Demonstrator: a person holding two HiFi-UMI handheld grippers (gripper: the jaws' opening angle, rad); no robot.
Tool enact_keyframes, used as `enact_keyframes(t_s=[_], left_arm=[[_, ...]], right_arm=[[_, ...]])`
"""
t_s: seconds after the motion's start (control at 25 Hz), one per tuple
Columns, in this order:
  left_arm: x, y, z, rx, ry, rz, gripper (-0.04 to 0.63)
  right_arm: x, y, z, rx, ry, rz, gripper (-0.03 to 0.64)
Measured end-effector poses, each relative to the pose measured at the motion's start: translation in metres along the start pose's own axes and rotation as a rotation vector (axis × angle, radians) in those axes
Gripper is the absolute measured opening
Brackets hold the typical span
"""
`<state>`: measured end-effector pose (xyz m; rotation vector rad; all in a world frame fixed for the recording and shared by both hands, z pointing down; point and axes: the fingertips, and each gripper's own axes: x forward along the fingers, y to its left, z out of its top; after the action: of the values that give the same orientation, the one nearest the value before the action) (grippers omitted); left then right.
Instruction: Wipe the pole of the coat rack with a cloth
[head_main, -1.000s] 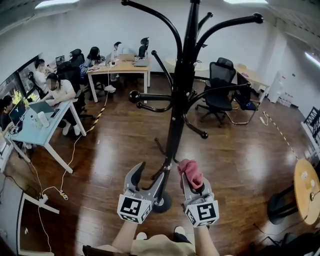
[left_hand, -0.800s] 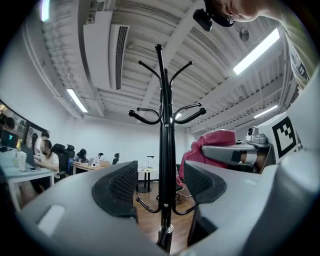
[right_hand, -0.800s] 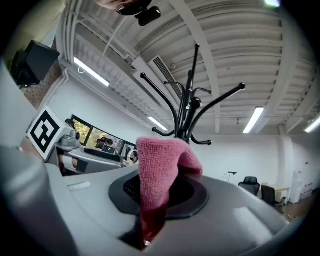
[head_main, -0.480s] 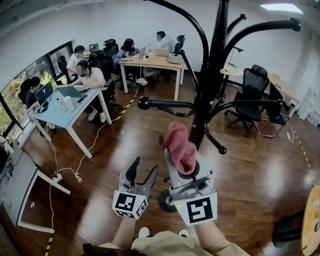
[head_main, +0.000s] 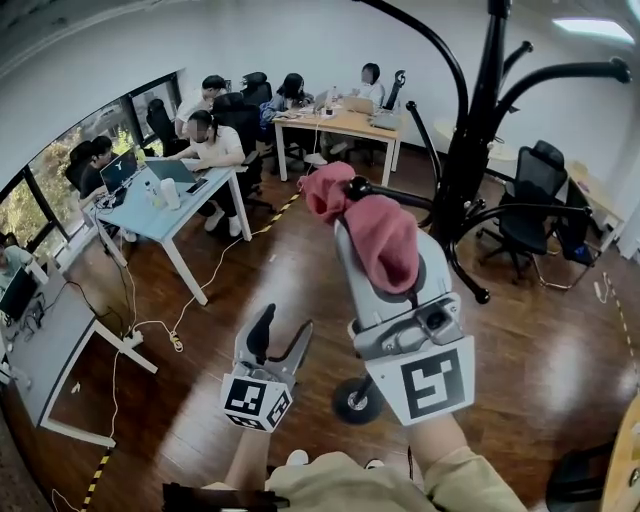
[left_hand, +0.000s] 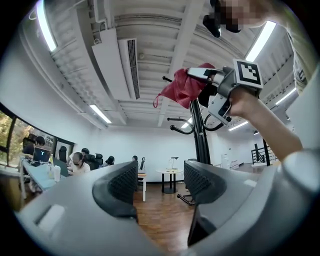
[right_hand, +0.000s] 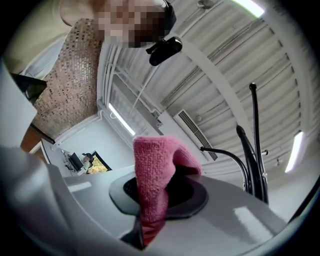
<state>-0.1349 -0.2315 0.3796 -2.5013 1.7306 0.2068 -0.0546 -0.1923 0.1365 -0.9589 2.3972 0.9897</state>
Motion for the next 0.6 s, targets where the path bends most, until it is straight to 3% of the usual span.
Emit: enact_keyframes(t_s=[0.4, 0.6], left_arm=[[0.007, -0.014, -0.001, -0.001, 0.006, -0.045, 0.267], [0.011, -0.024, -0.005, -0.01, 0.015, -0.076, 0.265]], right_arm=[[-0.02, -0.044, -0.045, 0.097, 0.085, -0.18, 0.048], [-0.038, -0.074, -0.084, 0.189, 0.172, -0.349, 0.048]])
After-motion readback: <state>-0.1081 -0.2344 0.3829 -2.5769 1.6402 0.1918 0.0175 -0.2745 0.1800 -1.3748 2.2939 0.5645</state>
